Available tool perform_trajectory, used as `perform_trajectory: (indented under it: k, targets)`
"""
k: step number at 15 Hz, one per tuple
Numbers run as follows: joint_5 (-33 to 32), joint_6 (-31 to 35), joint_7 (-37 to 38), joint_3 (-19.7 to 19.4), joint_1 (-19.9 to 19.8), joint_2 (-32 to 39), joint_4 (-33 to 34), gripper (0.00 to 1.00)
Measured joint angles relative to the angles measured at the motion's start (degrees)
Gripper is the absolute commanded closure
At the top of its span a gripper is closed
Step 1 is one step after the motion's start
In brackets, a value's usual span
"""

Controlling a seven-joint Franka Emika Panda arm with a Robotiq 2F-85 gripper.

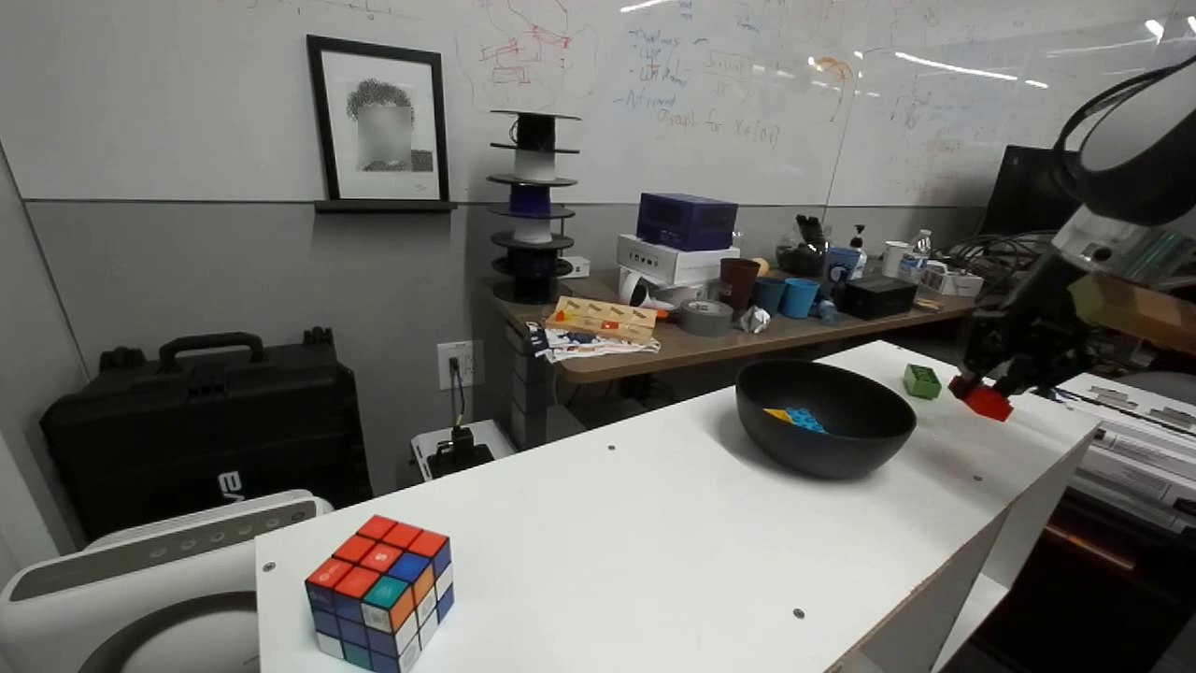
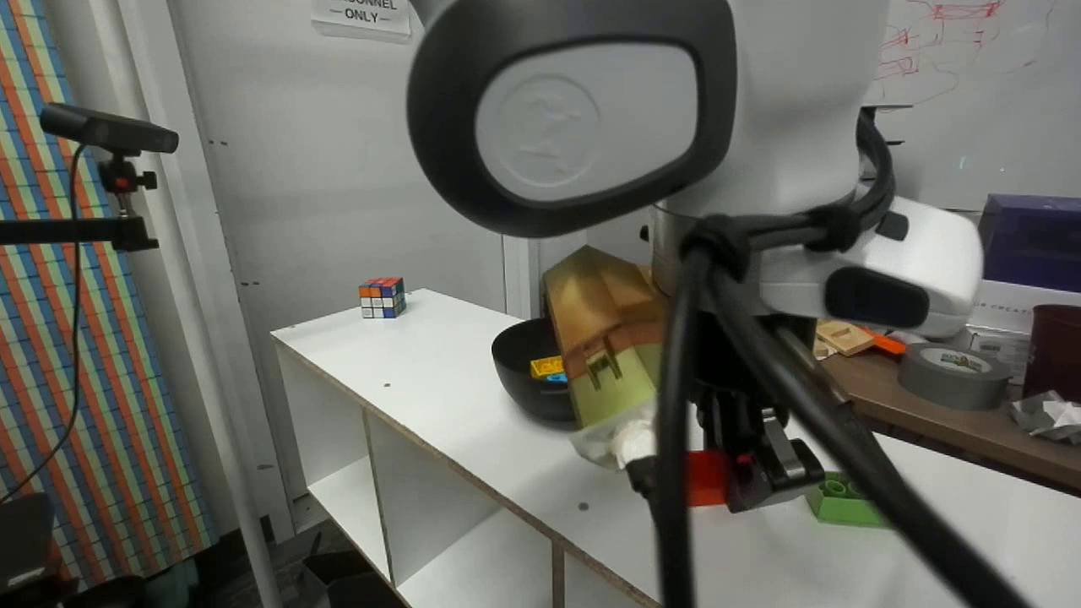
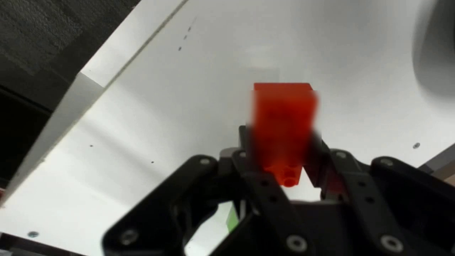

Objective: Put all the toy blocks into the black bowl.

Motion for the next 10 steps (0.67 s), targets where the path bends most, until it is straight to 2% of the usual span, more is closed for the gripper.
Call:
perform_trajectory:
  k: [5, 8, 10]
  targets:
    - [9.48, -3.62, 0.44, 1.31, -0.38, -11.25, -6.8, 0.79]
    - [13.84, -3.83, 0.6, 2.54, 3.2, -16.24, -7.12, 0.8]
    - [14.44, -3.79, 1.65, 3.84, 5.91, -17.68, -6.19, 0.8]
